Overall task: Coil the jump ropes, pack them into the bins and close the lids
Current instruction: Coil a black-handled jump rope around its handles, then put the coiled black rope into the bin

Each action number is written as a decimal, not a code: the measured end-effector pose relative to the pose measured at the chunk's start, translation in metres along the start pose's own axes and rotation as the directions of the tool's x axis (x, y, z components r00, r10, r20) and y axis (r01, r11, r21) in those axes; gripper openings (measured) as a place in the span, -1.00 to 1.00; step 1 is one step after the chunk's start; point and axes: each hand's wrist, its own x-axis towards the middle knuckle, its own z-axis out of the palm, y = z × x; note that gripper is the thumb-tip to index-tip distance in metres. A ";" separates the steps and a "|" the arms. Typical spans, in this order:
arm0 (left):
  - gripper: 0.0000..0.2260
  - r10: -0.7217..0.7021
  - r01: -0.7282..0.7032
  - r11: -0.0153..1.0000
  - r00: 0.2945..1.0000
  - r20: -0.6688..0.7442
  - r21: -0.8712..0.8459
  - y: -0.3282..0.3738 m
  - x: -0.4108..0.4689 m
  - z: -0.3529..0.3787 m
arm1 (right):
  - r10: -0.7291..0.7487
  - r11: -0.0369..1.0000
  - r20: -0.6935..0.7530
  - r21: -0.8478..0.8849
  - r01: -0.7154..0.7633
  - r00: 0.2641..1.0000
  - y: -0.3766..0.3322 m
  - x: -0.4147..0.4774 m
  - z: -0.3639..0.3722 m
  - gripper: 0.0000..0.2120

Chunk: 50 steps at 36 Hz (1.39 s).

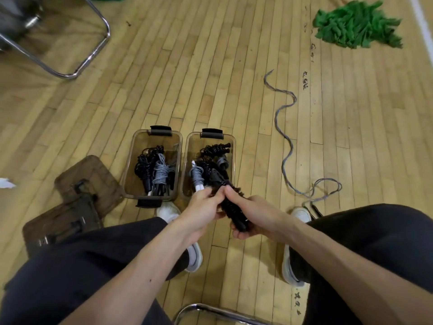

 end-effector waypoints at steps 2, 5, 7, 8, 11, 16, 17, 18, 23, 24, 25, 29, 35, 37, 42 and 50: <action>-0.79 -0.041 0.044 0.999 0.997 -0.072 0.027 -0.007 0.007 -0.008 | 0.036 0.999 -0.026 -0.035 -0.037 0.999 0.007 0.015 0.010 -0.21; -0.80 -0.118 0.123 0.992 0.983 -0.143 0.024 -0.010 0.024 -0.018 | 0.054 0.982 -0.108 -0.172 -0.072 0.993 0.011 0.044 0.019 -0.15; -0.78 -0.142 0.156 0.985 0.975 -0.168 0.069 -0.009 0.042 -0.027 | 0.000 0.977 -0.149 -0.213 -0.032 0.989 0.010 0.069 0.020 -0.19; -0.77 -0.139 0.159 0.981 0.975 -0.173 0.110 -0.006 0.053 -0.031 | -0.051 0.981 -0.173 -0.192 0.017 0.984 0.008 0.078 0.019 -0.22; -0.71 -0.122 0.152 0.967 0.981 -0.149 0.206 0.002 0.096 -0.044 | -0.173 0.977 -0.269 -0.168 0.131 0.948 -0.001 0.106 0.014 -0.38; -0.64 -0.154 0.190 0.918 0.980 -0.129 0.348 0.006 0.176 -0.065 | -0.267 0.947 -0.262 -0.251 0.202 0.928 0.000 0.164 -0.003 -0.57; -0.66 -0.159 0.197 0.912 0.978 -0.131 0.359 0.006 0.189 -0.067 | -0.257 0.945 -0.249 -0.267 0.189 0.934 0.000 0.176 -0.007 -0.53; -0.67 -0.168 0.208 0.906 0.976 -0.136 0.370 0.005 0.203 -0.068 | -0.248 0.946 -0.243 -0.269 0.180 0.938 0.001 0.189 -0.010 -0.51; -0.62 -0.192 0.245 0.871 0.968 -0.163 0.425 -0.002 0.253 -0.072 | -0.187 0.958 -0.232 -0.256 0.125 0.955 -0.005 0.234 -0.024 -0.53; -0.61 -0.198 0.255 0.865 0.965 -0.172 0.433 -0.004 0.260 -0.072 | -0.183 0.952 -0.236 -0.286 0.112 0.954 -0.007 0.240 -0.025 -0.54; -0.59 -0.203 0.265 0.856 0.962 -0.182 0.444 -0.007 0.267 -0.072 | -0.180 0.936 -0.237 -0.339 0.092 0.955 -0.009 0.246 -0.025 -0.56; -0.60 -0.197 0.262 0.849 0.963 -0.185 0.459 -0.020 0.286 -0.072 | -0.130 0.839 -0.233 -0.543 -0.018 0.964 -0.015 0.266 -0.022 -0.66; -0.53 -0.025 0.205 0.769 0.956 -0.292 0.605 -0.018 0.287 -0.070 | -0.083 0.764 -0.189 -0.642 -0.059 0.979 -0.019 0.265 -0.022 -0.64; -0.54 0.030 0.194 0.699 0.954 -0.299 0.688 -0.016 0.282 -0.066 | -0.073 0.759 -0.132 -0.650 -0.031 0.989 -0.023 0.261 -0.028 -0.67; -0.61 0.339 0.079 0.492 0.900 -0.274 0.867 0.005 0.254 -0.031 | -0.072 0.739 -0.027 -0.673 0.035 0.997 -0.047 0.221 -0.077 -0.68; -0.86 0.222 -0.372 0.450 0.927 0.301 0.812 -0.003 0.200 0.137 | 0.036 0.661 -0.169 -0.736 -0.150 0.985 -0.024 0.115 -0.214 -0.78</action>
